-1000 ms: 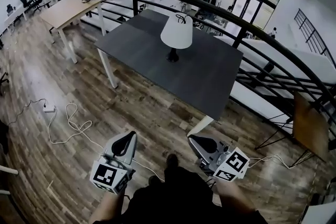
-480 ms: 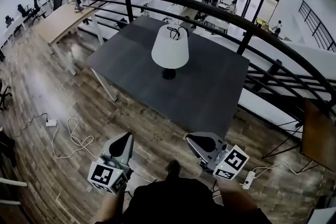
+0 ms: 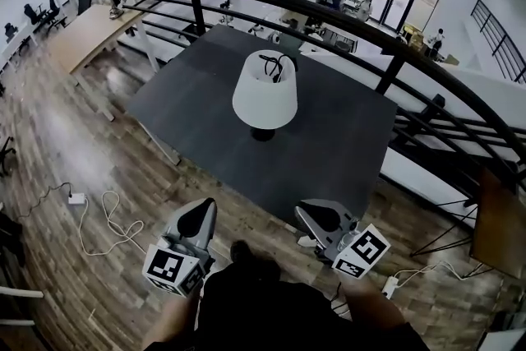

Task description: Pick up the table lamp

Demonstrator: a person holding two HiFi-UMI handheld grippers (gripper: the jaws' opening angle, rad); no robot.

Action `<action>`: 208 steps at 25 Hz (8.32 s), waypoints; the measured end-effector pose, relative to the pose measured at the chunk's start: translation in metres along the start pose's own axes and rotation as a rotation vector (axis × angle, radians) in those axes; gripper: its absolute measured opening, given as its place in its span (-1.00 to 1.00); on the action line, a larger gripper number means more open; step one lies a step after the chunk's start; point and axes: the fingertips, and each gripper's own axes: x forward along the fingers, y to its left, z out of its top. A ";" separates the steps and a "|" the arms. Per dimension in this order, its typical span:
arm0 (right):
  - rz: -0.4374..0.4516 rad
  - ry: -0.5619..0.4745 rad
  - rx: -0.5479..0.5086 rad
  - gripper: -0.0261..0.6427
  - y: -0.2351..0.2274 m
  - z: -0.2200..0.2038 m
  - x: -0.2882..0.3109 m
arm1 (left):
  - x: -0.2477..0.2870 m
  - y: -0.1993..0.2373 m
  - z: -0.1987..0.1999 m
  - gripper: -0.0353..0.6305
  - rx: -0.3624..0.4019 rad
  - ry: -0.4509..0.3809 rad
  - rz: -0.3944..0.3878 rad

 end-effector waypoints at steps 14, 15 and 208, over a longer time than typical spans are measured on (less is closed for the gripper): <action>-0.187 0.041 -0.006 -0.89 -0.073 -0.014 0.111 | 0.095 0.100 0.004 -0.88 0.043 0.034 -0.160; -0.198 0.045 -0.002 -0.89 -0.078 -0.018 0.118 | 0.101 0.105 0.002 -0.88 0.038 0.043 -0.169; -0.576 0.168 -0.124 -0.61 -0.321 -0.095 0.262 | 0.269 0.165 -0.032 -0.88 0.061 0.017 -0.118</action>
